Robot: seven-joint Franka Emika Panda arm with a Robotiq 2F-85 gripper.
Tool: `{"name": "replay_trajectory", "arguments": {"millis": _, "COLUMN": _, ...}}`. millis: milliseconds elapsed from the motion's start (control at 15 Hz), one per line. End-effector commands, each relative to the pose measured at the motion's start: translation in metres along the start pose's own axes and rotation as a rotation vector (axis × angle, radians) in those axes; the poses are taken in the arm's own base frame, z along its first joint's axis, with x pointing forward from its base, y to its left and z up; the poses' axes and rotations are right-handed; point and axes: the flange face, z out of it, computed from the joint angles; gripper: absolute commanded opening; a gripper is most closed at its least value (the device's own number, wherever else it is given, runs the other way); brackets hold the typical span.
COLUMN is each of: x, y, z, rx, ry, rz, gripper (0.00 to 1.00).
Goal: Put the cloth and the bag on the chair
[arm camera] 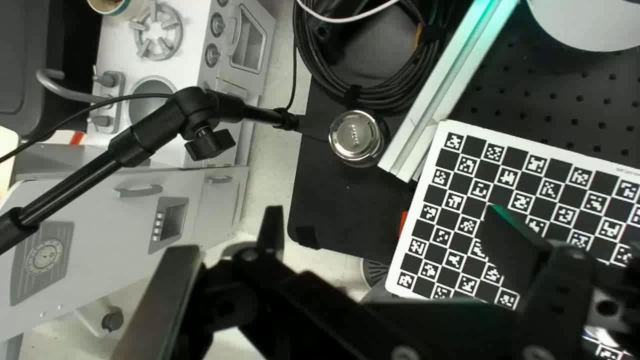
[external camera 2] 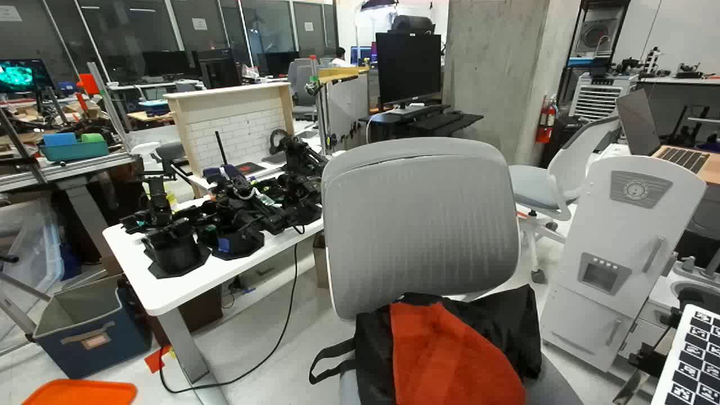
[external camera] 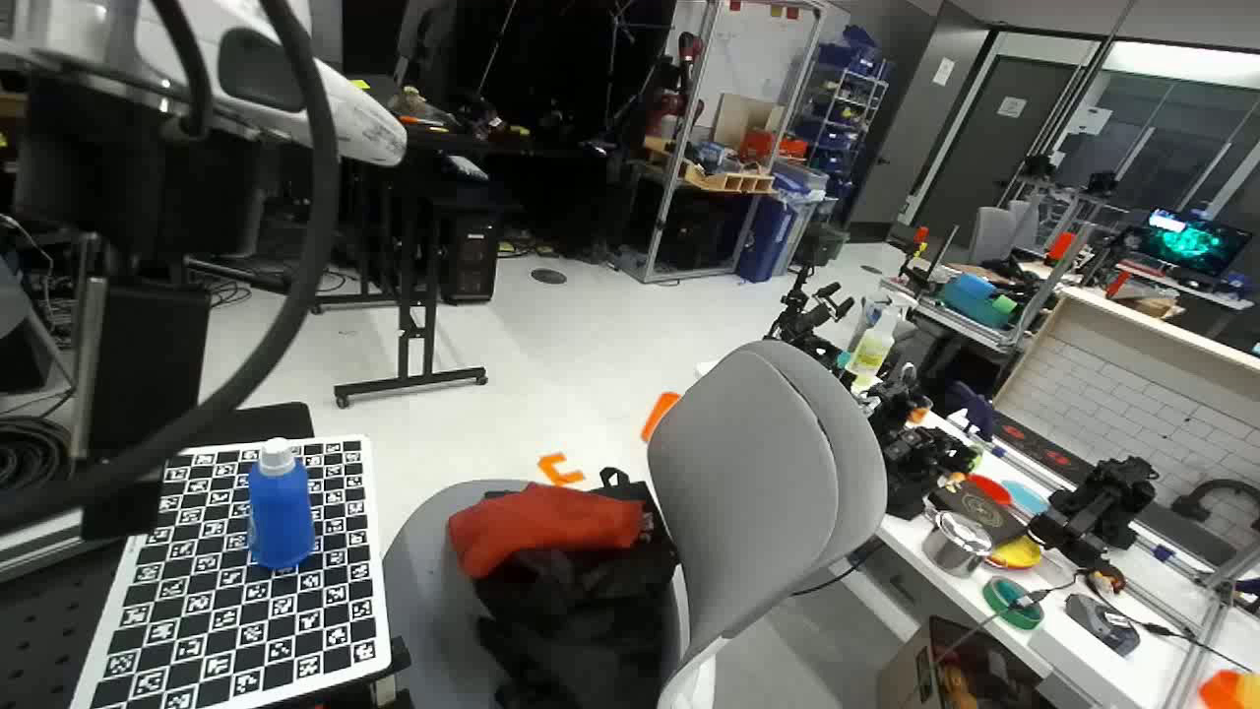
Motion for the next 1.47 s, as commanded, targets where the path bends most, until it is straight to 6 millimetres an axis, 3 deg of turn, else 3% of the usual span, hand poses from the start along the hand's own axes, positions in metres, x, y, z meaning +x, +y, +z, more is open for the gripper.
{"name": "replay_trajectory", "arguments": {"millis": 0, "x": 0.0, "y": 0.0, "z": 0.0, "rx": 0.0, "ry": -0.001, "rz": 0.0, "gripper": 1.0}}
{"name": "replay_trajectory", "arguments": {"millis": 267, "x": 0.007, "y": -0.002, "z": -0.001, "rx": -0.002, "ry": 0.0, "rz": 0.003, "gripper": 1.0}}
{"name": "replay_trajectory", "arguments": {"millis": 667, "x": 0.05, "y": 0.0, "z": -0.023, "rx": -0.005, "ry": 0.133, "rz": 0.02, "gripper": 1.0}}
{"name": "replay_trajectory", "arguments": {"millis": 933, "x": 0.094, "y": -0.001, "z": -0.034, "rx": -0.016, "ry": 0.283, "rz": 0.044, "gripper": 1.0}}
{"name": "replay_trajectory", "arguments": {"millis": 1400, "x": 0.186, "y": -0.01, "z": -0.024, "rx": 0.053, "ry": 0.404, "rz": 0.129, "gripper": 1.0}}
